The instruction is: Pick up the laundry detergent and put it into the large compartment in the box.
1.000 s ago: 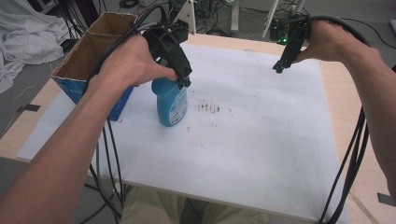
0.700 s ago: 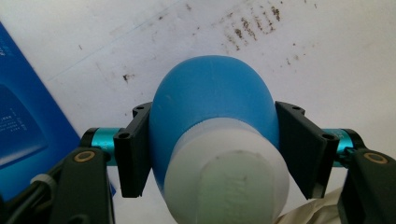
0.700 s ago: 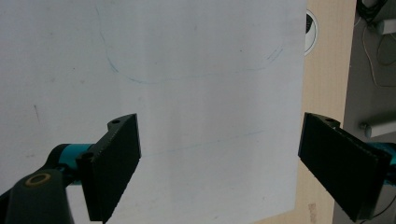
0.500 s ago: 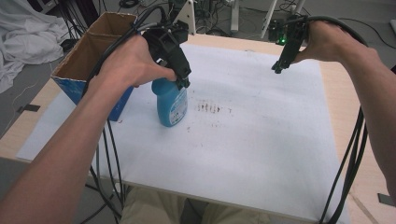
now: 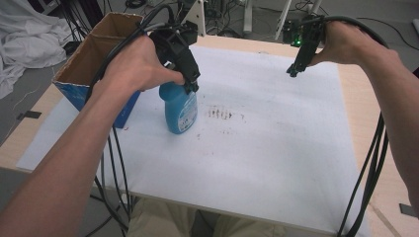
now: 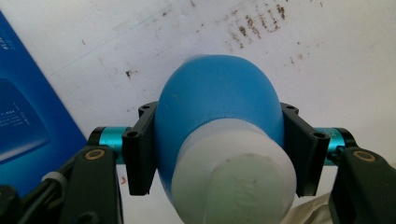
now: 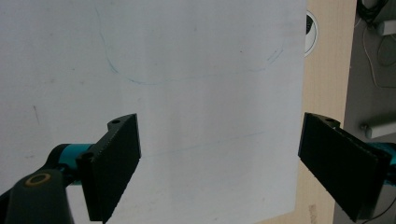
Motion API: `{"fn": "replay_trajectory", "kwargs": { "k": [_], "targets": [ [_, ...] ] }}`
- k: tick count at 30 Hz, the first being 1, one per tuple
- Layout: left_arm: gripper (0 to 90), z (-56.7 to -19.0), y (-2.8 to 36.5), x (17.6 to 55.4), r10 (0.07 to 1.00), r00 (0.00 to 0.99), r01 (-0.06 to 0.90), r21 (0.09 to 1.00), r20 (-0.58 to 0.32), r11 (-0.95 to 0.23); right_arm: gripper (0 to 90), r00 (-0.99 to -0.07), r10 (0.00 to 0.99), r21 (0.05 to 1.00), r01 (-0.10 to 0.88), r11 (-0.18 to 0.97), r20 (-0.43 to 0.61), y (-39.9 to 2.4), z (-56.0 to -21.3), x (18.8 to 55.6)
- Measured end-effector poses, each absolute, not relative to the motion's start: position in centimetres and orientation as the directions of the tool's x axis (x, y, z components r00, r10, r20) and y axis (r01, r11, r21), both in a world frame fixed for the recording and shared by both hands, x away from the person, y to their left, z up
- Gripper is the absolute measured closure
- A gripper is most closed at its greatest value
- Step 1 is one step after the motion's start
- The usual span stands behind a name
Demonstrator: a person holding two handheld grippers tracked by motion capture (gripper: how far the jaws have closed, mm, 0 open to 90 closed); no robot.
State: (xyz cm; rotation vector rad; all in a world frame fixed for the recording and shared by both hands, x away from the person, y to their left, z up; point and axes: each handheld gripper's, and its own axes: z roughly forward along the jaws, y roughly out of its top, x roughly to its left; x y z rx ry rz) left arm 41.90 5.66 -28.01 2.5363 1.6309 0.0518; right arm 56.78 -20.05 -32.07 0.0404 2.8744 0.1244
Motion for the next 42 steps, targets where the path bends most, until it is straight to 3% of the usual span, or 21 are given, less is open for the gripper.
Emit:
{"fn": "replay_trajectory", "kwargs": {
  "k": [12, 19, 33, 42],
  "targets": [
    [38.3, -27.8, 5.8, 41.9, 0.898, 0.438, 0.894, 0.124, -0.040, -0.430, 12.2, -0.964, 0.039, 0.086, 0.017, 0.996, -0.263, -20.2, -31.8, 56.7],
    [38.3, -25.8, 5.7, 41.9, 0.881, 0.471, 0.877, 0.132, -0.043, -0.462, 12.2, -0.962, 0.032, 0.093, 0.007, 0.996, -0.270, -20.1, -31.6, 56.5],
    [38.3, -17.5, 7.8, 42.6, 0.880, 0.475, 0.869, 0.161, -0.003, -0.468, 12.2, -0.960, 0.039, 0.094, 0.013, 0.995, -0.276, -20.8, -31.3, 56.4],
    [38.3, -12.0, 11.0, 42.8, 0.895, 0.446, 0.879, 0.186, 0.007, -0.439, 12.2, -0.961, 0.038, 0.095, 0.012, 0.995, -0.275, -20.8, -31.4, 56.5]
  ]
}}
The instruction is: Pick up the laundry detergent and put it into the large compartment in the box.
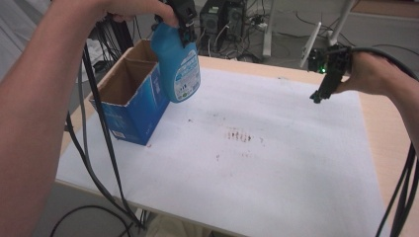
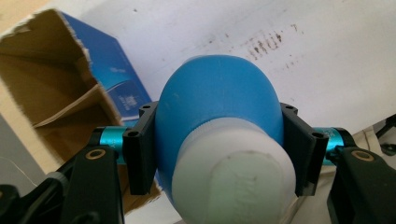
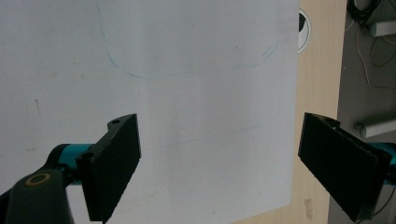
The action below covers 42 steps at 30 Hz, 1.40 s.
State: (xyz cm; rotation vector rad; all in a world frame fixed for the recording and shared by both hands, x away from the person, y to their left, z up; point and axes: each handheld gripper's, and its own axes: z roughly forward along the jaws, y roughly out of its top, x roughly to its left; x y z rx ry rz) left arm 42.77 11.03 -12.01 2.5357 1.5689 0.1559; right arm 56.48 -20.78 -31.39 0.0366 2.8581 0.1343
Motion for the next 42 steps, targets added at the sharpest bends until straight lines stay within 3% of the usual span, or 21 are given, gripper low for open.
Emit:
{"fn": "replay_trajectory", "kwargs": {
  "k": [26, 42],
  "targets": [
    [38.3, -9.4, 22.1, 41.6, 0.946, 0.323, 0.932, 0.166, 0.022, -0.322, 12.2, -0.961, 0.024, 0.095, -0.003, 0.995, -0.277, -20.3, -31.7, 56.6],
    [38.3, -11.9, 23.6, 42.3, 0.916, 0.401, 0.906, 0.138, 0.021, -0.400, 12.2, -0.960, 0.025, 0.090, -0.001, 0.996, -0.280, -20.3, -31.6, 56.4]
  ]
}}
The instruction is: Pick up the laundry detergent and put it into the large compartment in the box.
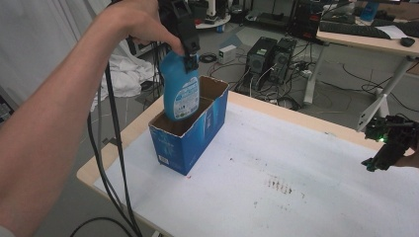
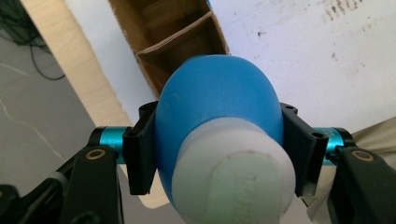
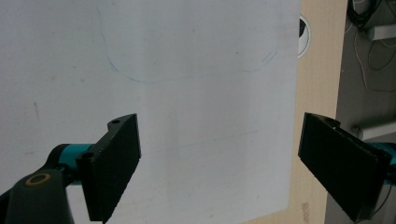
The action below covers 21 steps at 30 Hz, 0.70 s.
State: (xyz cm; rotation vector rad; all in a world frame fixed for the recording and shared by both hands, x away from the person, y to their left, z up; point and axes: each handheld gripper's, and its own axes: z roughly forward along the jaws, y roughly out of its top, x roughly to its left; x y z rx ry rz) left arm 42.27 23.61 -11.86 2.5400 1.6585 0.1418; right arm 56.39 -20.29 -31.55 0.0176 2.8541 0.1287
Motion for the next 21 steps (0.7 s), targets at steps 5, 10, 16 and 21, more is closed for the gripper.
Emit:
{"fn": "replay_trajectory", "kwargs": {
  "k": [5, 10, 16, 21],
  "targets": [
    [38.3, -13.0, 24.1, 42.4, 0.891, 0.455, 0.882, 0.145, -0.006, -0.449, 12.2, -0.960, 0.012, 0.082, -0.011, 0.997, -0.280, -20.3, -31.6, 56.3],
    [38.3, -13.9, 24.4, 42.7, 0.866, 0.501, 0.858, 0.138, -0.005, -0.495, 12.2, -0.959, 0.015, 0.083, -0.009, 0.996, -0.284, -20.2, -31.6, 56.2],
    [38.3, -15.1, 24.4, 42.8, 0.799, 0.601, 0.793, 0.121, 0.015, -0.598, 12.2, -0.960, 0.004, 0.075, -0.018, 0.997, -0.281, -20.0, -31.9, 56.2],
    [38.2, -16.7, 24.5, 42.8, 0.759, 0.651, 0.752, 0.122, 0.019, -0.648, 12.2, -0.959, -0.011, 0.071, -0.032, 0.997, -0.282, -19.5, -32.1, 56.1]
  ]
}}
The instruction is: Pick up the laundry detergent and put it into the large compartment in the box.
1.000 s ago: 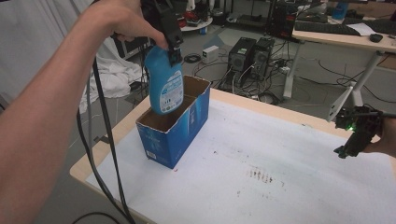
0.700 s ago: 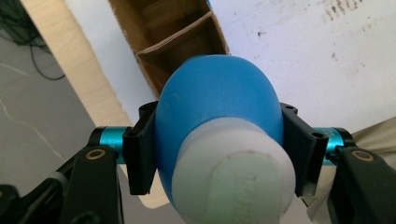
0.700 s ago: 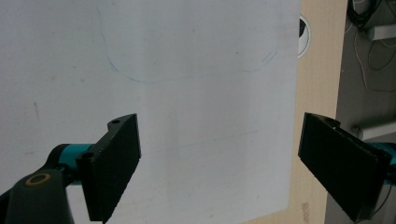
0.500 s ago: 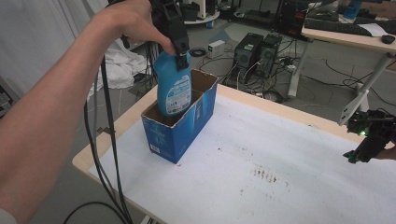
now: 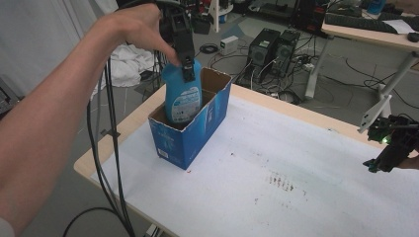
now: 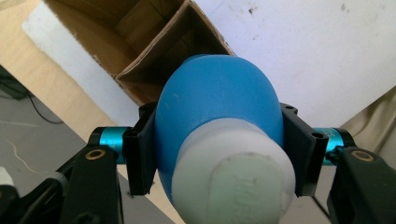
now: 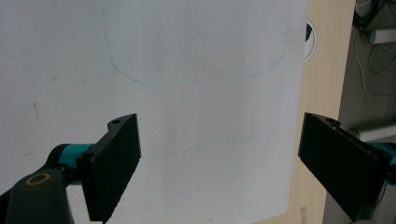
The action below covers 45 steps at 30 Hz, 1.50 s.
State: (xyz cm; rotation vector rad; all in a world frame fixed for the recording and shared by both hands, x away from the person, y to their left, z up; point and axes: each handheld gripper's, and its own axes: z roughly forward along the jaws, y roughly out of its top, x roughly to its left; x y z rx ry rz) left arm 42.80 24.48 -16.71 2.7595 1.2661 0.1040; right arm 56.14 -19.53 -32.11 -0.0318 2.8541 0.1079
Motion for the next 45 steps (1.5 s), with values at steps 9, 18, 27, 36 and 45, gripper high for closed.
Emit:
{"fn": "replay_trajectory", "kwargs": {
  "k": [9, 18, 27, 36, 45],
  "targets": [
    [38.2, -20.7, 24.8, 42.9, 0.668, 0.744, 0.665, 0.093, 0.010, -0.741, 12.2, -0.961, -0.025, 0.067, -0.045, 0.997, -0.276, -18.9, -32.7, 56.1],
    [38.2, -23.0, 24.5, 43.1, 0.578, 0.816, 0.576, 0.063, 0.011, -0.815, 12.2, -0.964, -0.024, 0.054, -0.040, 0.998, -0.266, -19.0, -33.3, 56.3],
    [38.2, -24.8, 24.5, 43.0, 0.514, 0.858, 0.512, 0.056, 0.018, -0.857, 12.2, -0.965, -0.027, 0.048, -0.041, 0.998, -0.259, -19.0, -33.6, 56.2],
    [38.1, -26.1, 24.5, 43.1, 0.453, 0.891, 0.451, 0.048, 0.035, -0.891, 12.2, -0.966, -0.021, 0.054, -0.036, 0.998, -0.256, -19.2, -33.7, 56.4],
    [38.1, -27.3, 24.4, 43.2, 0.443, 0.896, 0.441, 0.053, 0.035, -0.896, 12.2, -0.967, -0.012, 0.058, -0.028, 0.998, -0.254, -19.4, -33.8, 56.4]
  ]
}}
